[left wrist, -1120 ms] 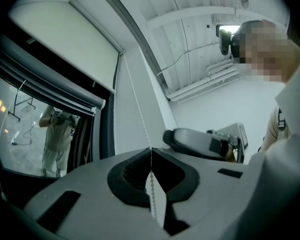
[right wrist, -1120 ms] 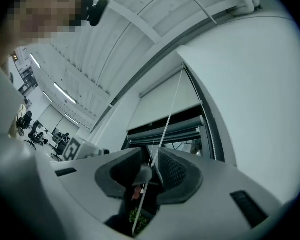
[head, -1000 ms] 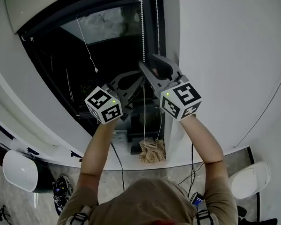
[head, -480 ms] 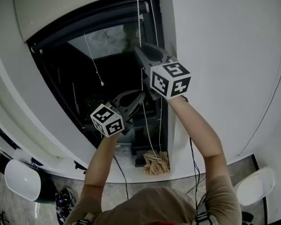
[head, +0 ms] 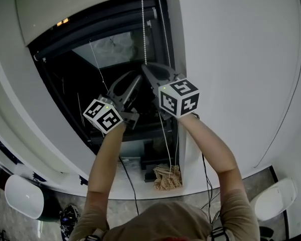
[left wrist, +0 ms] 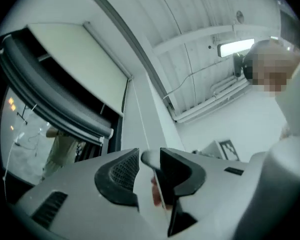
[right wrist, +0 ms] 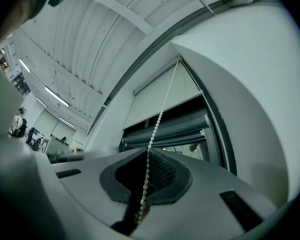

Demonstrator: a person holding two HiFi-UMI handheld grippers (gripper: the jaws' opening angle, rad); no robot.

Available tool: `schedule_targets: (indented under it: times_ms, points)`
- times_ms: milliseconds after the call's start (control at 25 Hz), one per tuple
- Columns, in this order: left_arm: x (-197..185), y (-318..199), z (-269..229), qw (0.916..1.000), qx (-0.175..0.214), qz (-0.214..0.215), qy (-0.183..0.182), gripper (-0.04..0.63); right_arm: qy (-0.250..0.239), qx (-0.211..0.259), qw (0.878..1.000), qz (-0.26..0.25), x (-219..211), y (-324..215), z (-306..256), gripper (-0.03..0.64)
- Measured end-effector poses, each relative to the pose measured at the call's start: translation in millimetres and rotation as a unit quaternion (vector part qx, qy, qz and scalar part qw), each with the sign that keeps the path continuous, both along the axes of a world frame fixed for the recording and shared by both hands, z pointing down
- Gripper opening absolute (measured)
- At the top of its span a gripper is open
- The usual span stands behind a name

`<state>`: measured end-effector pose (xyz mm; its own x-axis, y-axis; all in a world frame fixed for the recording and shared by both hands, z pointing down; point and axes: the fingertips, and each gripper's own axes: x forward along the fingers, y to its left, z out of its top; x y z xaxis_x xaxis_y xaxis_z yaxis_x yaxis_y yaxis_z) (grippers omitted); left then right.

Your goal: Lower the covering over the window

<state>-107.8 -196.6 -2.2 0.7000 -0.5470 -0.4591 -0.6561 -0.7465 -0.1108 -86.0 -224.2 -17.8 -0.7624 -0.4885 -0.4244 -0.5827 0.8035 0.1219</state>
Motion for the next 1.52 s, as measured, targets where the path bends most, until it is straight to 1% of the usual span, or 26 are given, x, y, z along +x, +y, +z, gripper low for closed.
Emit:
schedule_targets:
  times_ms: [40,120,160,240,280,320,360,440,520,560,600,640,720,840,960,1040,1120,1200,1280,1320,1360,1400,1440,1480,1520]
  points:
    - [1,-6,-18,0.9998,0.011,-0.017,-0.009,0.128,0.004,0.0,1.0,0.0,-2,0,6,0.015]
    - [12,-22,-45,0.9977,0.022,-0.046,-0.045,0.13,0.007,0.0,1.0,-0.002,-4,0,13,0.015]
    - [20,-30,-53,0.9959,0.022,-0.054,-0.069,0.131,0.008,0.001,1.0,-0.003,-4,1,15,0.015]
    - [35,-40,-59,0.9924,0.009,-0.051,-0.112,0.13,0.01,0.003,1.0,-0.003,-4,4,18,0.015]
    - [41,-41,-59,0.991,0.003,-0.044,-0.126,0.116,0.011,0.002,1.0,-0.004,-4,4,18,0.015]
    - [45,-40,-57,0.99,0.0,-0.039,-0.135,0.053,0.012,0.0,1.0,-0.005,-4,3,19,0.015]
    - [48,-38,-56,0.9895,0.003,-0.038,-0.14,0.03,0.014,0.0,1.0,-0.007,-4,2,19,0.015]
    - [47,-34,-54,0.9885,0.022,-0.05,-0.141,0.025,0.024,0.014,1.0,-0.007,-5,5,20,0.015]
    - [42,-28,-54,0.9887,0.04,-0.063,-0.13,0.023,0.035,0.038,0.999,-0.014,1,20,22,0.017]
    - [38,-25,-55,0.9896,0.043,-0.065,-0.121,0.023,0.032,0.045,0.998,-0.02,7,29,22,0.03]
    - [34,-22,-55,0.9909,0.042,-0.063,-0.111,0.023,0.024,0.05,0.998,-0.025,15,38,20,0.056]
    - [30,-20,-55,0.9922,0.038,-0.057,-0.104,0.023,0.012,0.055,0.998,-0.026,24,44,15,0.067]
    - [28,-18,-50,0.9934,0.029,-0.045,-0.101,0.023,-0.016,0.06,0.998,-0.023,37,46,-3,0.071]
    - [37,-16,-32,0.9921,0.024,-0.034,-0.119,0.023,-0.038,0.05,0.997,-0.035,36,34,-35,0.071]
    - [45,-10,-11,0.9904,0.021,-0.024,-0.134,0.023,-0.033,0.037,0.998,-0.039,21,19,-56,0.075]
    - [48,-6,-3,0.9909,0.016,-0.014,-0.133,0.023,-0.024,0.025,0.999,-0.035,14,9,-61,0.074]
    - [47,-1,-3,0.9938,0.006,0.002,-0.111,0.023,-0.035,0.011,0.998,-0.049,11,8,-63,0.022]
    - [39,8,-9,0.9968,0.006,0.012,-0.079,0.024,-0.049,0.026,0.998,-0.042,14,16,-64,0.015]
    - [20,17,-26,0.9987,0.033,-0.004,-0.038,0.035,-0.045,0.042,0.998,-0.02,18,19,-58,0.014]
    - [9,20,-38,0.9984,0.052,-0.016,-0.014,0.077,-0.037,0.035,0.998,-0.02,17,17,-49,0.014]
    - [1,21,-50,0.9973,0.068,-0.028,0.002,0.098,-0.027,0.023,0.999,-0.026,13,13,-38,0.014]
    - [-1,19,-60,0.996,0.079,-0.042,0.002,0.104,-0.017,0.013,0.999,-0.032,9,11,-25,0.014]
    - [3,14,-67,0.9942,0.087,-0.061,-0.016,0.117,-0.01,0.008,0.999,-0.036,5,10,-14,0.014]
    - [12,6,-72,0.9907,0.095,-0.084,-0.05,0.131,-0.008,0.008,0.999,-0.038,2,12,-7,0.014]
    - [22,-3,-75,0.9854,0.101,-0.106,-0.088,0.132,-0.009,0.011,0.999,-0.039,1,15,-4,0.014]
